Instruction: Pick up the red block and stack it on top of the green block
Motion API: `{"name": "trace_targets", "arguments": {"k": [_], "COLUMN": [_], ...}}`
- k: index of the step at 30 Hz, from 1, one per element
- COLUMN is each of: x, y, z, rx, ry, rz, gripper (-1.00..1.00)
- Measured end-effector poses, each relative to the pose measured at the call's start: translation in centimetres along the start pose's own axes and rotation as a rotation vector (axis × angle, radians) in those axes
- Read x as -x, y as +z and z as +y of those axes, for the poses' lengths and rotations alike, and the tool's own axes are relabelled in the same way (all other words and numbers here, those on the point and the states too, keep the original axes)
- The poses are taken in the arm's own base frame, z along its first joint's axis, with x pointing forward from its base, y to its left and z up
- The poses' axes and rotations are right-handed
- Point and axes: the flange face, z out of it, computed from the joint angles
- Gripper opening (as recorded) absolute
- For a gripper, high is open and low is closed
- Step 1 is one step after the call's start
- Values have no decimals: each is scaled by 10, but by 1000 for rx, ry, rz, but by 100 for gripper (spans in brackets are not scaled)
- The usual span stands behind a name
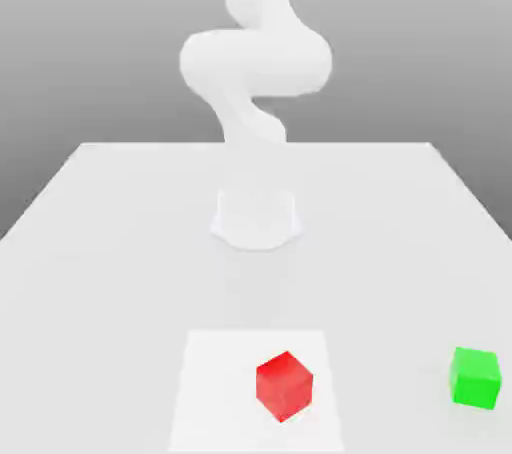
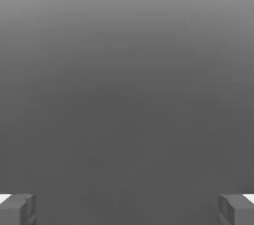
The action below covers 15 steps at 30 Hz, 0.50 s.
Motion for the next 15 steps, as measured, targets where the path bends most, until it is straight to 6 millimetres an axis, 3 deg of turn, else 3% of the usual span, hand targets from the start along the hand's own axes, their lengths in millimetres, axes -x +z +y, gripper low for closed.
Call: {"name": "trace_targets", "arguments": {"k": [7,15], "x": [37,119], "y": [153,291], "z": [23,80], "rx": [108,226], "ry": [-169,-365], "rz": [-210,-439], "gripper": [0,0]}}
